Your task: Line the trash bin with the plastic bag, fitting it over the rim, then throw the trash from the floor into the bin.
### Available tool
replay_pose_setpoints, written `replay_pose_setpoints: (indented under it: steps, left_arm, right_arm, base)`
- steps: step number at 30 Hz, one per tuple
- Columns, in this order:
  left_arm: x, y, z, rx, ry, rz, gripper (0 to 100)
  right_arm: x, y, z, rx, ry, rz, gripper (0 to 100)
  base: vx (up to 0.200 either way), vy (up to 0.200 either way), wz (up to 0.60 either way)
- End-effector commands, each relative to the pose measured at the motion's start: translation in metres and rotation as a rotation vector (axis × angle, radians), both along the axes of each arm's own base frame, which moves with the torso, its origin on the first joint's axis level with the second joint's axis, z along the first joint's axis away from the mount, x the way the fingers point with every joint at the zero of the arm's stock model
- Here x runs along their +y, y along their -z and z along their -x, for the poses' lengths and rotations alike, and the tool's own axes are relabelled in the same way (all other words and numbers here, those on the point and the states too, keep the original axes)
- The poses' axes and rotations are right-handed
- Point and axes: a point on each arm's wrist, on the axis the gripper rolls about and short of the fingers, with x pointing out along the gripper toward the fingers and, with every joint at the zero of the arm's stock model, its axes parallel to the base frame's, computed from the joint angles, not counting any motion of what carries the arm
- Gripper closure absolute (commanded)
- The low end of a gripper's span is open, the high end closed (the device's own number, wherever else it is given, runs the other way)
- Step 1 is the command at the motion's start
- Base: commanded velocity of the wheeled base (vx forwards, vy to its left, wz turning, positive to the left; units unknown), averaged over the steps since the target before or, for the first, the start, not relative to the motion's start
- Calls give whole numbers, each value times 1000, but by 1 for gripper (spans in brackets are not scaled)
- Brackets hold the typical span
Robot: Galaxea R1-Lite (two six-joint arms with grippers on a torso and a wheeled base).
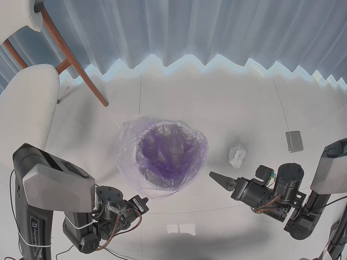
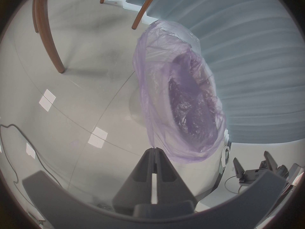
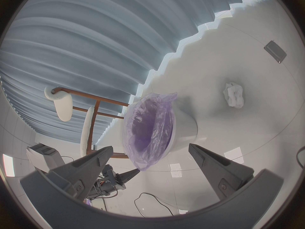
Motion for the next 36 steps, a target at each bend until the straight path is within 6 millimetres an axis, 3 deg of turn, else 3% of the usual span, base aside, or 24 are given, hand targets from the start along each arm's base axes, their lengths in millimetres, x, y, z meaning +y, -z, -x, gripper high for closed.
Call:
replay_pose_setpoints:
  steps: [1, 11, 13, 17, 21, 24, 30, 36]
  left_arm:
    - [3, 19, 2, 46, 5, -67, 100]
    - [-1, 34, 2, 58, 37, -119, 100]
    - [-5, 33, 4, 52, 44, -119, 100]
    - [-6, 30, 1, 32, 21, -121, 100]
    - [-10, 9, 4, -27, 7, -93, 100]
    - [-20, -1, 22, -32, 64, -86, 100]
    - [-19, -2, 23, -37, 62, -88, 100]
    - [-14, -21, 26, -72, 49, -51, 100]
  right_arm:
    - [0, 0, 0, -7, -1, -6, 0]
    - [3, 13, 0, 31, -7, 24, 0]
    - [17, 16, 12, 37, -18, 40, 0]
    - [25, 13, 13, 18, 18, 29, 0]
    - [34, 12, 11, 19, 0, 4, 0]
    - [40, 17, -8, 53, 19, 37, 0]
    - [56, 10, -46, 115, 55, 122, 0]
    - [71, 2, -64, 134, 65, 208, 0]
  base:
    - [0, 0, 0]
    - [0, 0, 0]
    - [0, 0, 0]
    - [0, 0, 0]
    - [0, 0, 0]
    - [0, 0, 0]
    - [0, 0, 0]
    - [0, 0, 0]
